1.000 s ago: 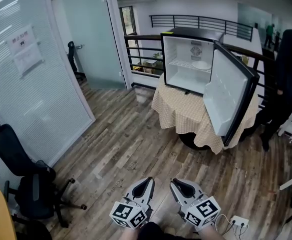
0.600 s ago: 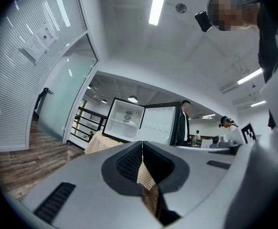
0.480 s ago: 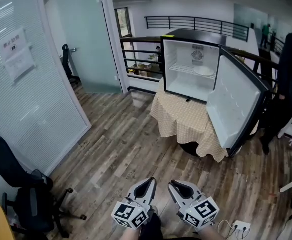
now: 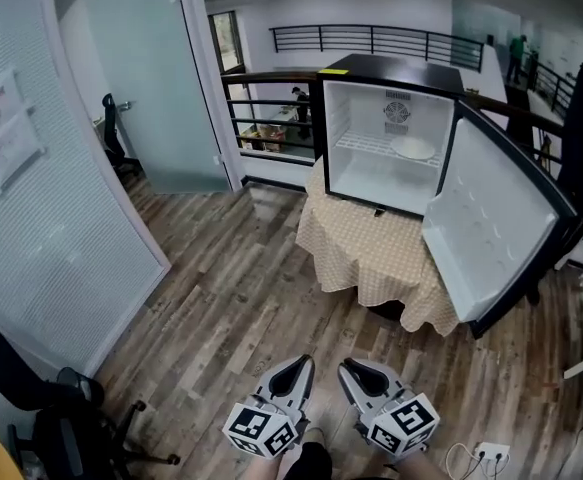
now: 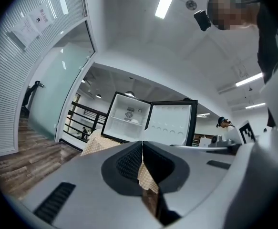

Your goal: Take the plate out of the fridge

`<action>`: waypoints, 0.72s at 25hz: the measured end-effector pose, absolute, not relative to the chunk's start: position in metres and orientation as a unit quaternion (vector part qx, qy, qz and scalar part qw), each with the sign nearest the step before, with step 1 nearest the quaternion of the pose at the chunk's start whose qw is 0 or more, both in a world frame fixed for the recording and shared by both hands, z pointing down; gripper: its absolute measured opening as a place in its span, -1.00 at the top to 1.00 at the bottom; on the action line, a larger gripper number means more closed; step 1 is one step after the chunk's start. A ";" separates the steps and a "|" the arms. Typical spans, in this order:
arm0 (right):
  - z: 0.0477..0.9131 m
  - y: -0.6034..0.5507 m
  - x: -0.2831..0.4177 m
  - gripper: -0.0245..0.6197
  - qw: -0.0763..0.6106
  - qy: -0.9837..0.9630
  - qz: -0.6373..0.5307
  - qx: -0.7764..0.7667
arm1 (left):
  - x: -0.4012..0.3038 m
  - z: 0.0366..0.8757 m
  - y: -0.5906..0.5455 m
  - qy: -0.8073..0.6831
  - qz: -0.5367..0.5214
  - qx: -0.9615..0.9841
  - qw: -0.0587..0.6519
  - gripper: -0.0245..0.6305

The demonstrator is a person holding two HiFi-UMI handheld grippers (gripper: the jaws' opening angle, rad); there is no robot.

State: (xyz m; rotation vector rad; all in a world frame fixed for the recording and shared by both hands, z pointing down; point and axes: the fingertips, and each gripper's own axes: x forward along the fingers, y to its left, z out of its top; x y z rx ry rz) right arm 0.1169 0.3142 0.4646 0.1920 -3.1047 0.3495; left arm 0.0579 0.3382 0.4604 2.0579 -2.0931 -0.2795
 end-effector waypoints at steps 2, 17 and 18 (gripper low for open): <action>0.467 0.306 0.105 0.75 0.008 -0.991 0.116 0.069 | 0.048 0.461 0.328 -0.700 -0.093 0.701 0.099 0.89; 0.467 0.249 0.031 0.75 -0.004 -0.984 0.121 0.130 | -0.022 0.465 0.266 -0.660 -0.094 0.738 0.104 0.89; 0.468 0.247 0.030 0.75 -0.003 -0.984 0.121 0.132 | -0.024 0.465 0.263 -0.659 -0.096 0.739 0.105 0.89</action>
